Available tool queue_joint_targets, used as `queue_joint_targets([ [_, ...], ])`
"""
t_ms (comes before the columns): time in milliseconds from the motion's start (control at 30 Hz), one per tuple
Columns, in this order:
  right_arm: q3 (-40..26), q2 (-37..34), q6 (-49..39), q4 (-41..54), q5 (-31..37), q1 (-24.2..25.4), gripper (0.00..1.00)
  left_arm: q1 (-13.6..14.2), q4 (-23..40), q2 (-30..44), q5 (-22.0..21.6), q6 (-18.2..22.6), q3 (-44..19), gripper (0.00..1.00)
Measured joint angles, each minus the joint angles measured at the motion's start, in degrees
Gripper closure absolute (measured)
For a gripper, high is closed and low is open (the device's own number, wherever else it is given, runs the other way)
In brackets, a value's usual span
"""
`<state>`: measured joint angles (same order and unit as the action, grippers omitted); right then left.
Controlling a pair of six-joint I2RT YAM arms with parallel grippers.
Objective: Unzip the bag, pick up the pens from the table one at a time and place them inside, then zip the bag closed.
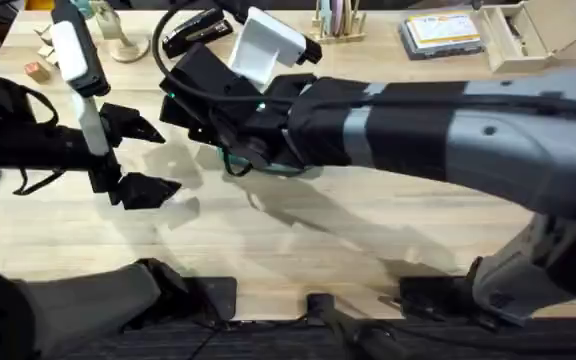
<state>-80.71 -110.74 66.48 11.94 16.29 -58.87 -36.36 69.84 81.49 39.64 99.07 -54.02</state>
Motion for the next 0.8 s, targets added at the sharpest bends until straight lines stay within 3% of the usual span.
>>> queue_joint_targets([
  [333, 0.0, -2.2, 0.0, -1.8, 1.5, 0.0, 0.113, 0.0, 0.0, 0.0, 0.0, 0.0, 0.0, 0.008],
  [733, 0.0, -3.6, 0.0, -1.7, 3.9, 0.0, 0.555, 0.0, 0.0, 0.0, 0.0, 0.0, 0.0, 0.007],
  [800, 0.0, -3.6, 0.0, -1.4, 3.9, 0.2, 0.684, 0.0, 0.0, 0.0, 0.0, 0.0, 0.0, 0.007],
])
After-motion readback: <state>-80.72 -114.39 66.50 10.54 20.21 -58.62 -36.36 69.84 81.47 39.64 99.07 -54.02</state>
